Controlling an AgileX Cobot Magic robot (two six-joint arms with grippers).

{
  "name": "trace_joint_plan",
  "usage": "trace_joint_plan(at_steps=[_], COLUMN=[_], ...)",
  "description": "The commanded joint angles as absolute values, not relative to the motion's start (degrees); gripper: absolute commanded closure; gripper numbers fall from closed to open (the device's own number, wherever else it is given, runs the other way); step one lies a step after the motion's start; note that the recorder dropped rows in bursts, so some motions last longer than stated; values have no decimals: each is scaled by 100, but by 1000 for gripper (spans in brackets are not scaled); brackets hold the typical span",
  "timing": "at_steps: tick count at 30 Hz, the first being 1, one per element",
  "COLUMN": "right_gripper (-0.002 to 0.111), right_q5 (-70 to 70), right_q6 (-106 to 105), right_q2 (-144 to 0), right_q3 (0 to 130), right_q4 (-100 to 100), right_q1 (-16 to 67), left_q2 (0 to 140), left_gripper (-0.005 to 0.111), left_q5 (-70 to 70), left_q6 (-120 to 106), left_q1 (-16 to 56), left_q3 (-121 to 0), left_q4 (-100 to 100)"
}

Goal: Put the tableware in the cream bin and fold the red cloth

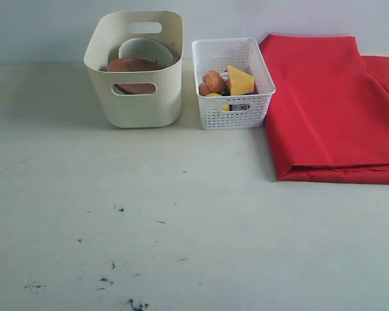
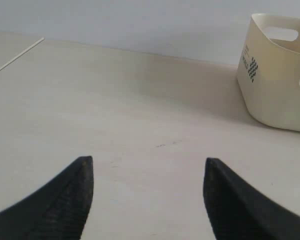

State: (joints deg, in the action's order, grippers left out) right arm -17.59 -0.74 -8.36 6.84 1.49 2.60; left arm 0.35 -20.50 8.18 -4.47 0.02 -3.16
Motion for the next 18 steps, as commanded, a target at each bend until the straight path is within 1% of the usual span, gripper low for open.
trace_joint_plan(at_steps=[1,5,18], right_gripper=[108,108,108], right_q5=[-1609,-1635,-1691], right_q6=[0,0,0], right_q2=[-448,-265,0], right_q3=[258,0,0], right_q4=[153,132,144], right_q1=[269,269,269], left_q2=[0,0,0], left_gripper=[45,45,45], left_q5=[-2019,-2019,-2019], left_q6=[791,791,791], left_q1=[-456,-456,-456], left_q3=[0,0,0], left_q4=[-343,-343,-343])
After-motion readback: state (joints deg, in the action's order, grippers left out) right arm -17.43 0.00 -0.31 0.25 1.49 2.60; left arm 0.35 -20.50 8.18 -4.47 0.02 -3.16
